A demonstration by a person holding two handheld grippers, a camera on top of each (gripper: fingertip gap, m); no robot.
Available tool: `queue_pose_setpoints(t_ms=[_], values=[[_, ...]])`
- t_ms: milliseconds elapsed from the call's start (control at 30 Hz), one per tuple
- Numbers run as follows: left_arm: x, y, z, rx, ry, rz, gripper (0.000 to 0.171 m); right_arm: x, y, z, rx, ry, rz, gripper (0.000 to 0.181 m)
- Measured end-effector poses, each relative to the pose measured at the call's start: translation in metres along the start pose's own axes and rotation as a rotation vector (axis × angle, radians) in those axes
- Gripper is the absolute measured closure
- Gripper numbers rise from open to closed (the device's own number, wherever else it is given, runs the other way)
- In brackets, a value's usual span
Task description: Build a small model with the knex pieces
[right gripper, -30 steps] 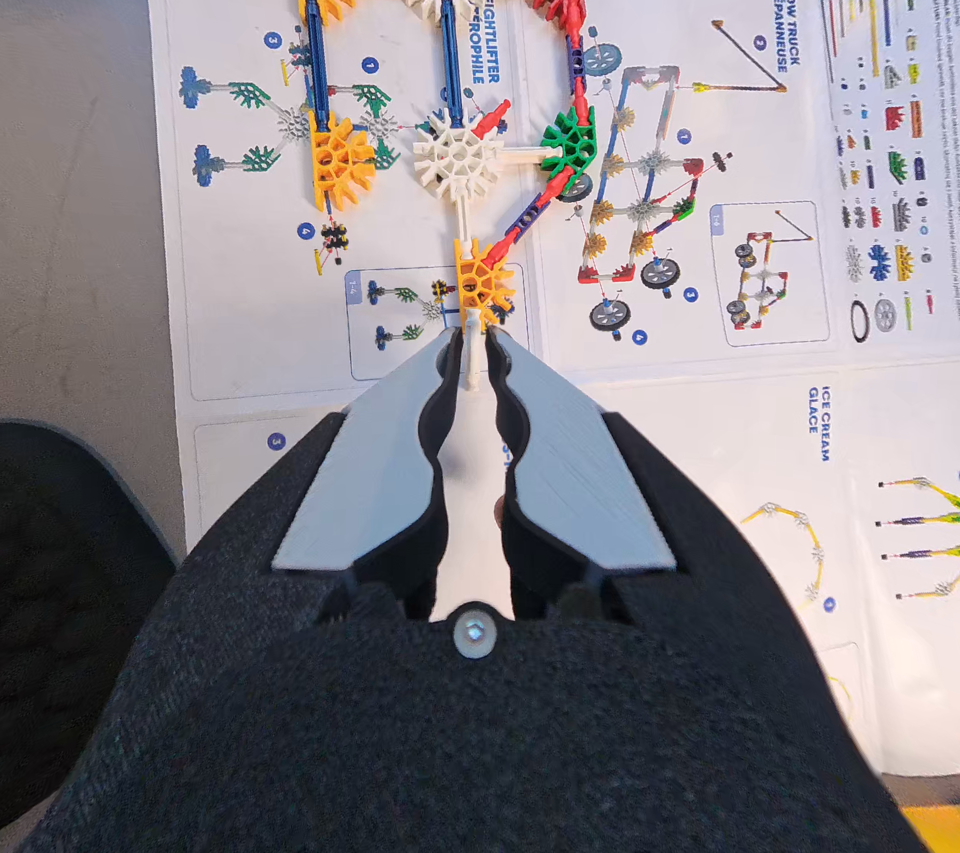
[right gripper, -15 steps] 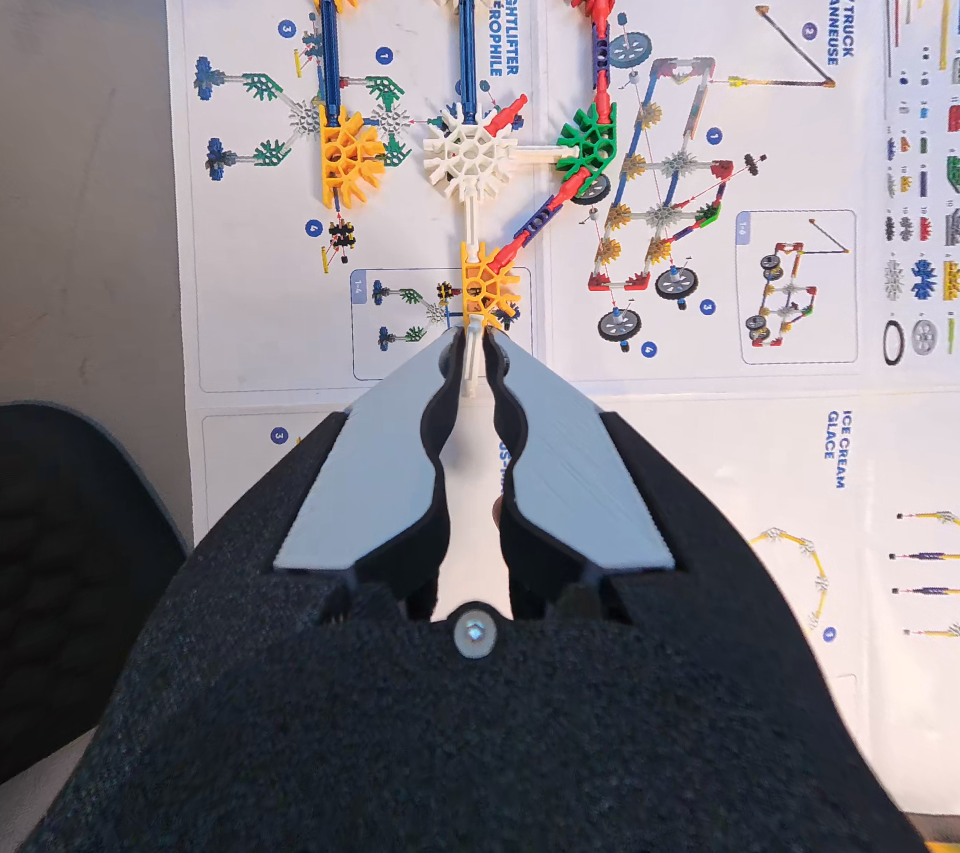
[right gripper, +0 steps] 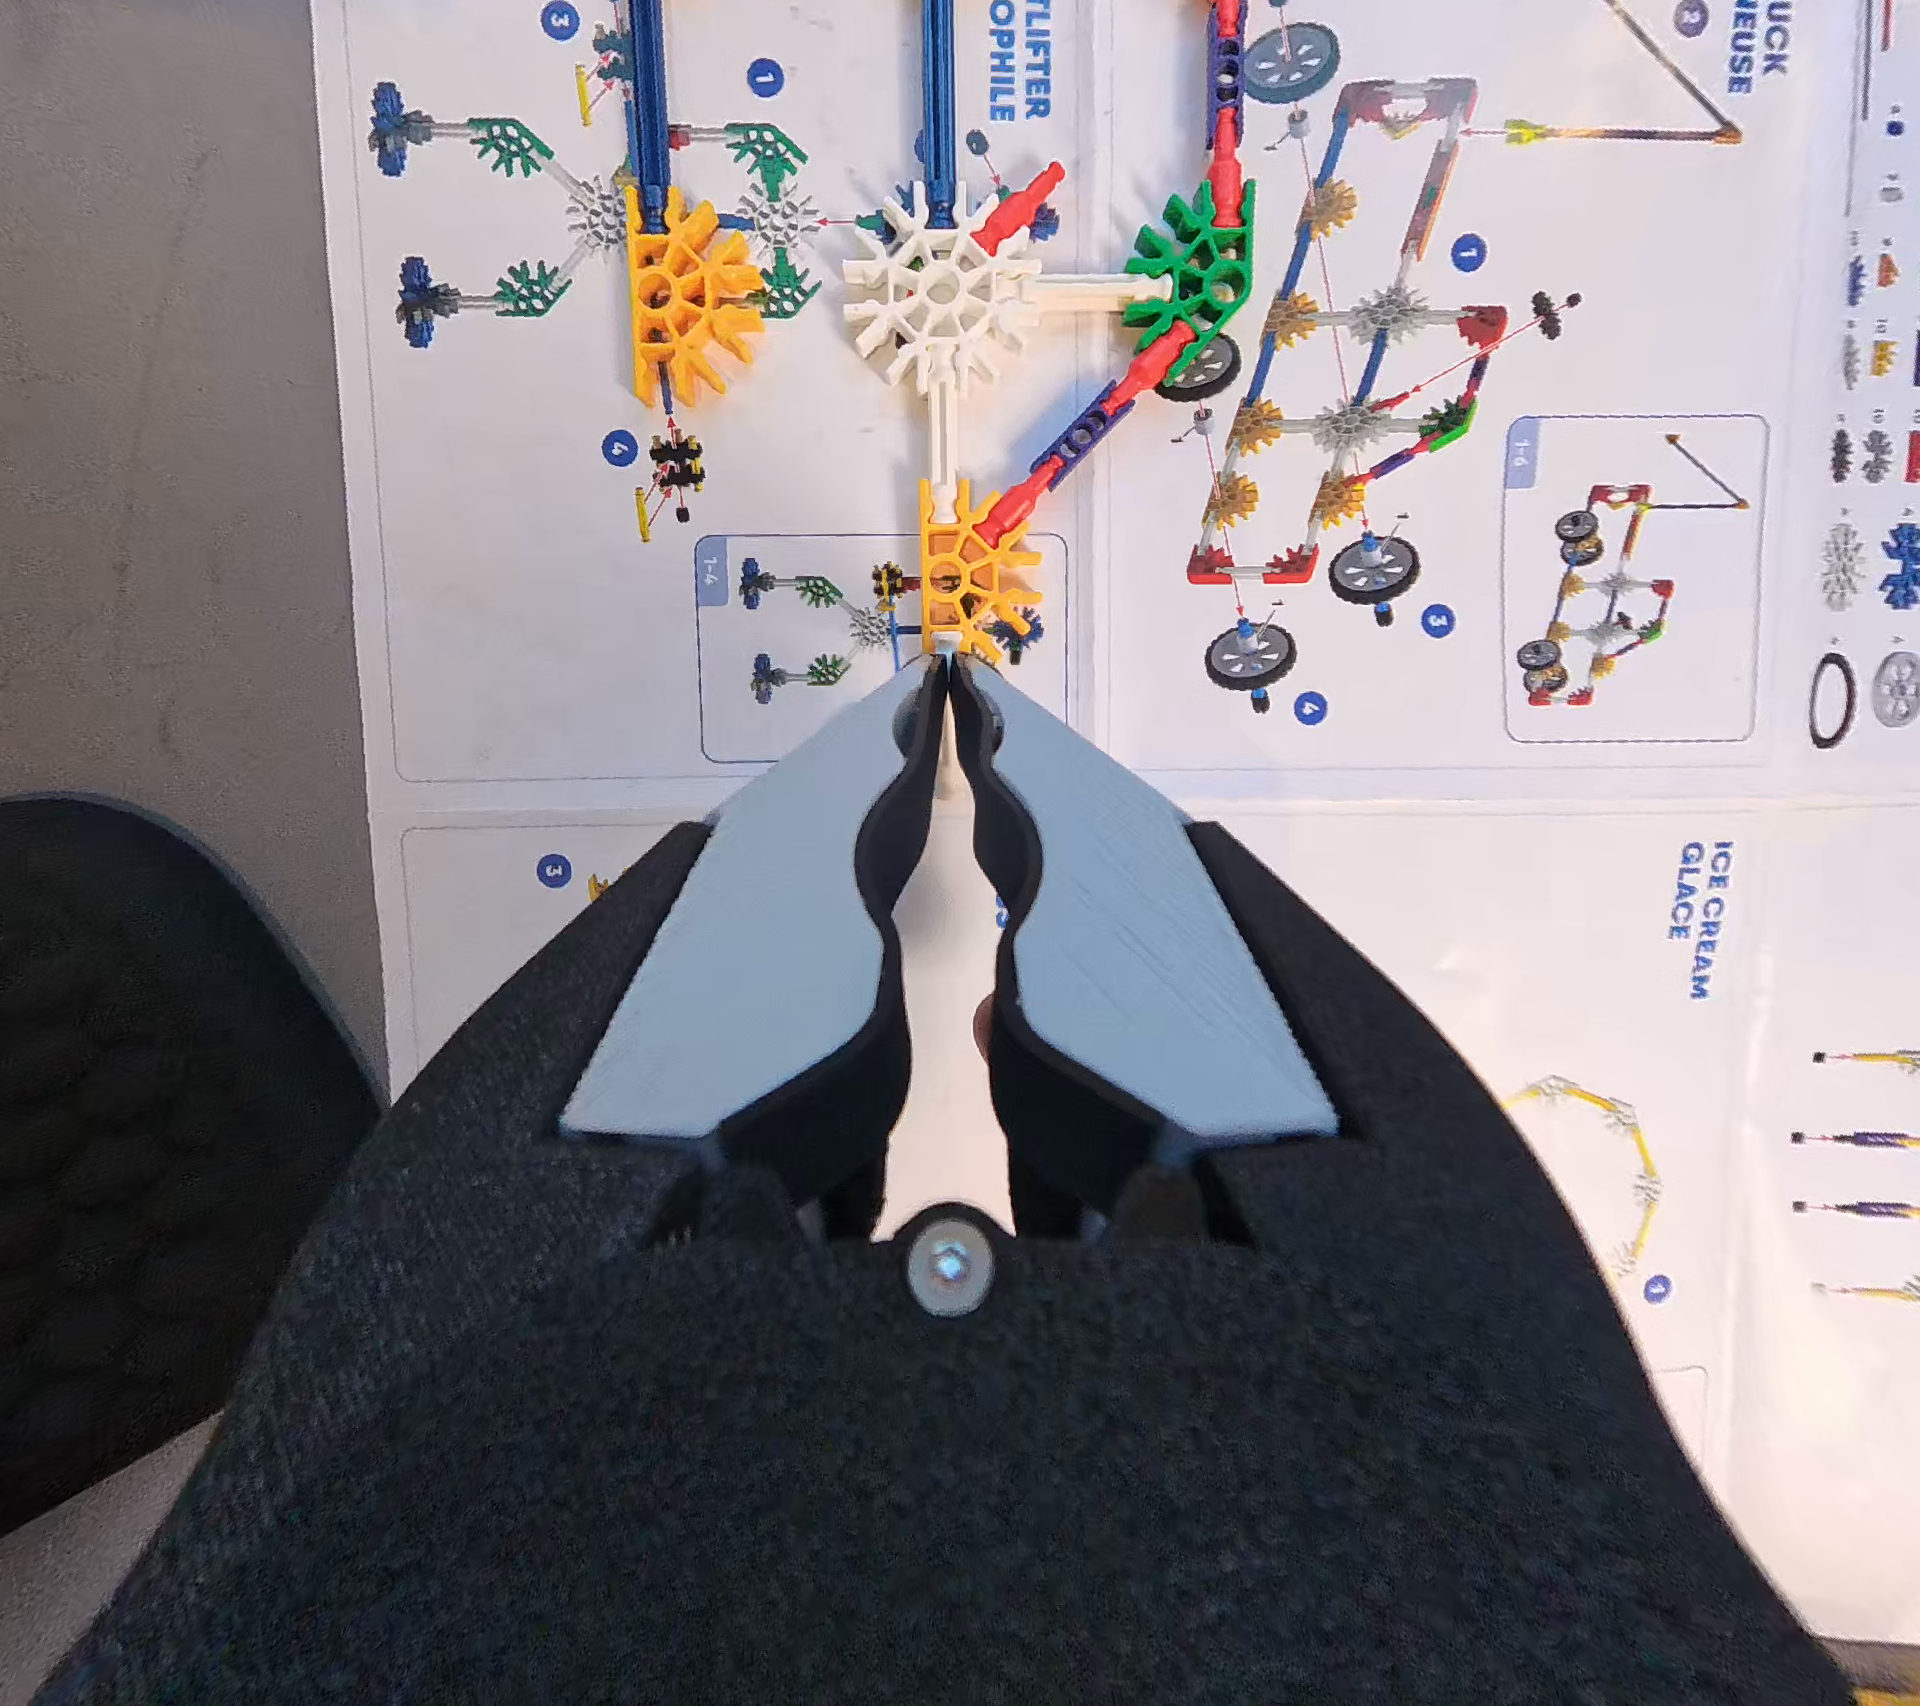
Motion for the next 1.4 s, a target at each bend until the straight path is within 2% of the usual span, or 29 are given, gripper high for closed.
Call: queue_pose_setpoints(t_ms=[667, 967, 1100, 1200, 1333, 1400], values=[[0.001, 0.000, 0.001, 0.009, -0.019, 0.004, 0.168, 0.003, -0.002, 0.001, -0.077, -0.075, 0.376, 0.181], [0.002, 0.000, 0.001, 0.018, -0.018, 0.006, 0.168, 0.006, -0.004, 0.002, -0.082, -0.096, 0.417, 0.181], [0.002, 0.000, 0.001, 0.017, -0.018, 0.003, 0.168, 0.005, -0.003, 0.001, -0.069, -0.083, 0.372, 0.181], [0.002, 0.000, 0.001, 0.021, -0.023, 0.005, 0.168, 0.000, -0.001, -0.003, -0.068, -0.019, 0.291, 0.181], [0.002, 0.000, 0.001, 0.024, -0.025, 0.005, 0.168, -0.034, -0.029, -0.006, 0.115, 0.131, -0.076, 0.179], [0.002, 0.000, 0.001, 0.027, -0.022, 0.005, 0.168, -0.051, -0.032, -0.004, 0.199, 0.234, -0.247, 0.173]])
Point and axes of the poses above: each gripper's, where its closed fingertips meet, x out along the fingers, y out of its underside, z = x × y across the jaws, the point moved 1 cm from there along -x, back along the fingers, and after that the axes turned 7 degrees about -z, right-handed, at the moved point
